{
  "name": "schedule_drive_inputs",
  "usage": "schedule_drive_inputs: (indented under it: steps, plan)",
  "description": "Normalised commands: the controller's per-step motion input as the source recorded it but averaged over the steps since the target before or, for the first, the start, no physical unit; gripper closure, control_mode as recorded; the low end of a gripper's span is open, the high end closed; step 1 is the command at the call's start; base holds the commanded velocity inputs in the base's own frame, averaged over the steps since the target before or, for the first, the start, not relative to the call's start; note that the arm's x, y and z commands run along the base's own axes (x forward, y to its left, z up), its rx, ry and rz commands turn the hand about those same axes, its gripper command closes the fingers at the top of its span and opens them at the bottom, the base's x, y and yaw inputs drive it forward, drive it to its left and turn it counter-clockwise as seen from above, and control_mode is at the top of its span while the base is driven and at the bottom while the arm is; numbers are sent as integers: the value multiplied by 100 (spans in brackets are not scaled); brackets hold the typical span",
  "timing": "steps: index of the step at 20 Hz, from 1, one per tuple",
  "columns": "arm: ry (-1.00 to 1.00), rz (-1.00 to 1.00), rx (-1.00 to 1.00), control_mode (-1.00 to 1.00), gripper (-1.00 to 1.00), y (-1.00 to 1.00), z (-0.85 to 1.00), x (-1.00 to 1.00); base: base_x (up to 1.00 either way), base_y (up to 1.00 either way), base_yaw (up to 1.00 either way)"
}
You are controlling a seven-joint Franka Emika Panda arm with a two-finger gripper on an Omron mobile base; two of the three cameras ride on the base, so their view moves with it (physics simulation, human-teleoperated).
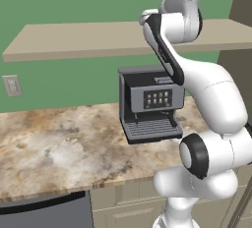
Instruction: Take 2 condiments from the cabinet and move them on the counter near the stove.Make sure the condiments are lined up with each other, next to each other.
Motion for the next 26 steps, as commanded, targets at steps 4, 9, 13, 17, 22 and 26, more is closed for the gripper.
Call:
schedule_drive_inputs:
  steps: [4,9,13,17,22,26]
  plan:
    - [-6,2,0,-100,100,-5,4,-49,0,0,0]
    - [-12,9,1,-100,100,-2,11,-85,0,0,0]
    - [-3,13,0,-100,100,0,11,-97,0,0,0]
    - [0,13,0,-100,100,-2,15,-100,0,0,0]
    - [-1,10,0,-100,100,-11,1,-100,0,0,0]
    - [-10,0,0,-100,100,-18,-1,-100,0,0,0]
